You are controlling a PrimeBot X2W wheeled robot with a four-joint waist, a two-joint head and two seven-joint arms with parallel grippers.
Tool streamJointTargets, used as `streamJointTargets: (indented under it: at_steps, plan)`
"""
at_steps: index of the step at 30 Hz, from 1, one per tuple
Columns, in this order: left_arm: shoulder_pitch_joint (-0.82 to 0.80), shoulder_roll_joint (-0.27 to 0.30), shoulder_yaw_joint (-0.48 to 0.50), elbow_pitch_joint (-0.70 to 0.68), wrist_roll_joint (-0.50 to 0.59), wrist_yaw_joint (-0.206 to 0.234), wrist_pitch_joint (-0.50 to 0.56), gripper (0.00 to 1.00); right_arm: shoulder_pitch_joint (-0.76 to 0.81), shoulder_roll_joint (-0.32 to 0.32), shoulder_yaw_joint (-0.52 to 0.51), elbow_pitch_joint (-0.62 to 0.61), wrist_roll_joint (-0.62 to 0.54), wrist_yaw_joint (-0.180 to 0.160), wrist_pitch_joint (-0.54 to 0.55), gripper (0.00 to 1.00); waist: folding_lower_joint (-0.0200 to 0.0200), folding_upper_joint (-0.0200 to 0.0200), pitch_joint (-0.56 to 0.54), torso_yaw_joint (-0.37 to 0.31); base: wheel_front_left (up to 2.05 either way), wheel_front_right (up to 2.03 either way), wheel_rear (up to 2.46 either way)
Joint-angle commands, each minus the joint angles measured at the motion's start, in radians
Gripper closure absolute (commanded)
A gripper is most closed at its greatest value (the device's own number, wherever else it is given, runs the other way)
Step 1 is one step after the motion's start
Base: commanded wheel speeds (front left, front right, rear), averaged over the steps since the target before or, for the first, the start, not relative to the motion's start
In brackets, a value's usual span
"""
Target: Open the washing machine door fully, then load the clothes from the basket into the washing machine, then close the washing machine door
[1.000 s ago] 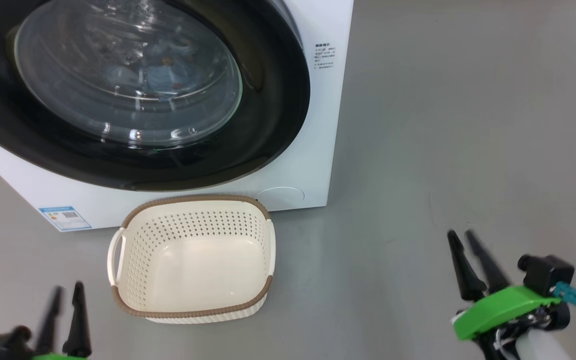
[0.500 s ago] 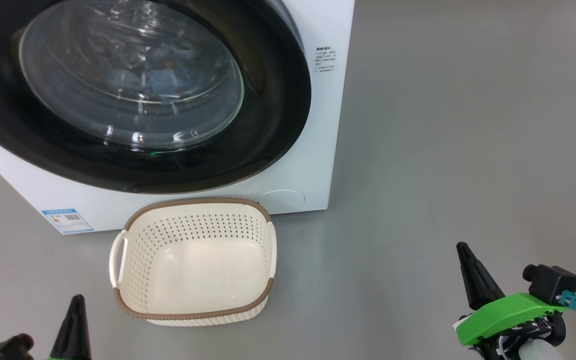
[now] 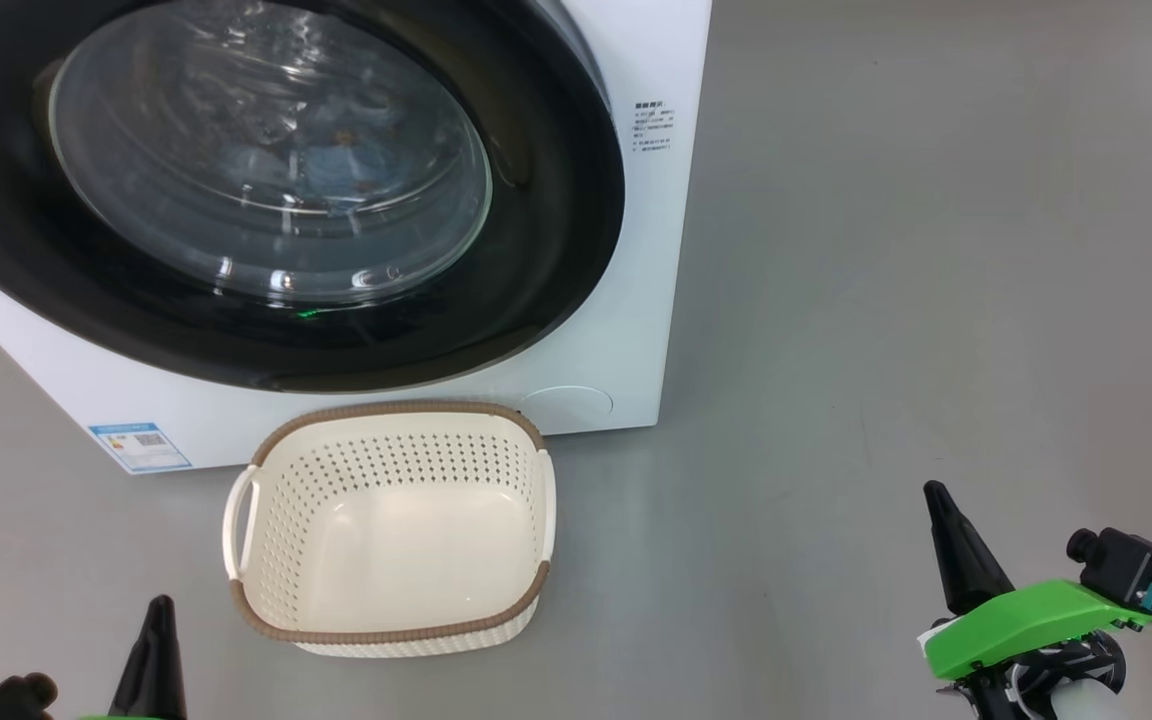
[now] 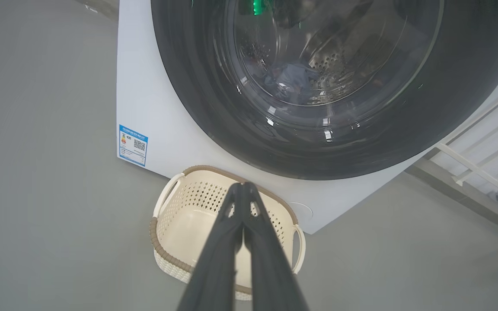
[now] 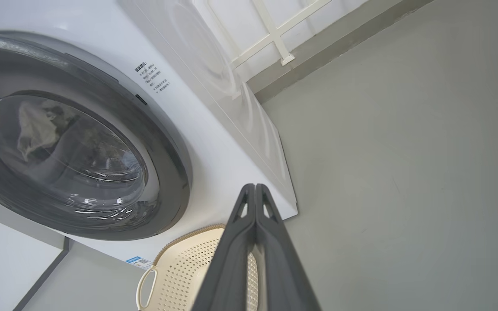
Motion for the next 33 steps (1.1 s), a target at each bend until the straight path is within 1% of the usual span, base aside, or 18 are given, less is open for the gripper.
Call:
streamJointTargets:
  at_steps: [1, 33]
  plan:
    - [-0.035, 0.015, 0.018, -0.019, -0.023, -0.001, 0.006, 1.0, -0.006, -0.004, -0.005, -0.032, 0.029, 0.0, 0.007, 1.0, -0.0001, 0.0, -0.001, 0.0, 0.0, 0.0, 0.0]
    - [-0.058, -0.01, 0.036, -0.021, -0.327, -0.001, 0.097, 1.0, 0.021, 0.02, -0.052, -0.081, 0.309, 0.0, 0.099, 1.0, -0.0001, 0.0, -0.027, 0.008, 0.0, 0.0, 0.0]
